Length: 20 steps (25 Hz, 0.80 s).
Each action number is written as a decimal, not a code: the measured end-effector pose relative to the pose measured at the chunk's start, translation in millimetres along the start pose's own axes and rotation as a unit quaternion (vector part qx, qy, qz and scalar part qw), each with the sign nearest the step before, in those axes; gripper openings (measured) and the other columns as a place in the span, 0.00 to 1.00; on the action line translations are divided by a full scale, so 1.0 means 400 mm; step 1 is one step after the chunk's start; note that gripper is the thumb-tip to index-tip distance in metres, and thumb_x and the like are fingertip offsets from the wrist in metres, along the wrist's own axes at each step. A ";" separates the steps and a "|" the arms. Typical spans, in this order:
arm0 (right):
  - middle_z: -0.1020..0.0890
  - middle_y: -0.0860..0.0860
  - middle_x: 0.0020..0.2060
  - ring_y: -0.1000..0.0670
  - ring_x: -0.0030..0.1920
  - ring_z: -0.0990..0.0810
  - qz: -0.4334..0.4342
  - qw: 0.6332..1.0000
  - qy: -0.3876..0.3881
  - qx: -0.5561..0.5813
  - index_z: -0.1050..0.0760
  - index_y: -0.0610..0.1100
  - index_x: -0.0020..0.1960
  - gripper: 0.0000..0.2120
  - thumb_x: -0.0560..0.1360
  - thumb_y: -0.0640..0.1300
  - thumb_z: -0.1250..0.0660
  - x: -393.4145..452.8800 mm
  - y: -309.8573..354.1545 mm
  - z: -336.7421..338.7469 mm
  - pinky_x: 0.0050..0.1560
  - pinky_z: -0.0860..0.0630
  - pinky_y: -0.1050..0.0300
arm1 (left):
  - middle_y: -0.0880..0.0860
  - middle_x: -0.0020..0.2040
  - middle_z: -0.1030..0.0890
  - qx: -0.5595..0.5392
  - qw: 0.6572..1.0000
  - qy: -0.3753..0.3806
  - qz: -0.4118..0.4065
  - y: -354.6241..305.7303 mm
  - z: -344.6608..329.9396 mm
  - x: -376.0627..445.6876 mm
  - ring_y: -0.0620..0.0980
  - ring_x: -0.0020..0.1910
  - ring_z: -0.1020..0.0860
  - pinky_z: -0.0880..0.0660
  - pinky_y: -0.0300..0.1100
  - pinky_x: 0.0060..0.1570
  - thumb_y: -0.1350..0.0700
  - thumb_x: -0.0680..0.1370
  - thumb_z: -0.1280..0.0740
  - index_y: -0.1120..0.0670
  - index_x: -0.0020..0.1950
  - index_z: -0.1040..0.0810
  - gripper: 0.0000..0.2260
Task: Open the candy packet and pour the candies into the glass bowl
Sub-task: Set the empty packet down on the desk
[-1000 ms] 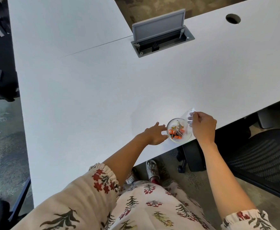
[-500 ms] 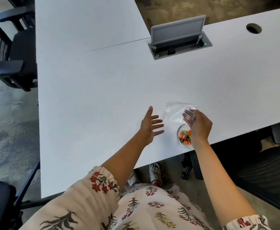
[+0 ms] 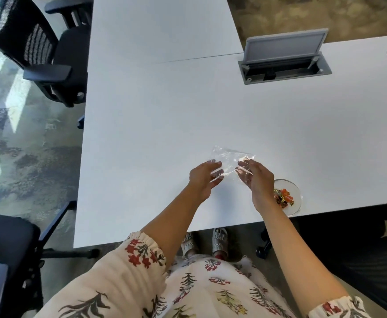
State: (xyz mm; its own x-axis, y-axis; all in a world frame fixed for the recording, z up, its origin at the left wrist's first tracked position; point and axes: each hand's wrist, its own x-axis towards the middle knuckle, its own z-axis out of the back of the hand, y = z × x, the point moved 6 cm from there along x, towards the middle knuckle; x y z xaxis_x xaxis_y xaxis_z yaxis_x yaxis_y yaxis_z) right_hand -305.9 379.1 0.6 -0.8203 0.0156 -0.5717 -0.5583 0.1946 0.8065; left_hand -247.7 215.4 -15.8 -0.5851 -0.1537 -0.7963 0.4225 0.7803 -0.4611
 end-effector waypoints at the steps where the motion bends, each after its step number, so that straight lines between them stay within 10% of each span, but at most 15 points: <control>1: 0.12 0.50 0.48 0.52 0.45 0.12 0.002 1.000 0.002 -0.022 0.18 0.46 0.54 0.07 0.82 0.42 0.35 -0.001 -0.004 -0.010 0.45 0.18 0.60 | 0.55 0.48 0.16 -0.003 1.000 -0.005 -0.007 -0.007 0.018 -0.003 0.52 0.41 0.18 0.19 0.44 0.44 0.66 0.76 0.27 0.58 0.58 0.20 0.12; 12: 0.18 0.47 0.55 0.49 0.54 0.19 0.005 0.990 0.001 -0.141 0.26 0.42 0.67 0.14 0.82 0.41 0.36 0.010 -0.048 -0.049 0.55 0.21 0.53 | 0.56 0.45 0.19 -0.205 0.937 -0.237 -0.153 -0.085 0.389 -0.060 0.56 0.46 0.20 0.19 0.49 0.52 0.69 0.78 0.30 0.61 0.68 0.23 0.18; 20: 0.19 0.48 0.54 0.49 0.55 0.20 0.012 0.981 0.027 -0.189 0.25 0.44 0.66 0.14 0.80 0.41 0.34 0.020 -0.074 -0.061 0.55 0.21 0.53 | 0.63 0.64 0.18 -0.295 0.840 -0.420 -0.176 -0.092 0.689 -0.174 0.56 0.58 0.17 0.18 0.49 0.59 0.65 0.82 0.33 0.59 0.71 0.24 0.17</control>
State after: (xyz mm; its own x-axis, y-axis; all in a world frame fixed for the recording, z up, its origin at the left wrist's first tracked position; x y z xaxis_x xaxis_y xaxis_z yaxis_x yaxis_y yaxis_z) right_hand -299.1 349.5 -24.1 -0.8339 -0.0392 -0.5505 -0.5355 -0.1837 0.8243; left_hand -31.6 30.2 -51.2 0.1983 -0.6172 -0.7614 -0.2358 0.7240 -0.6483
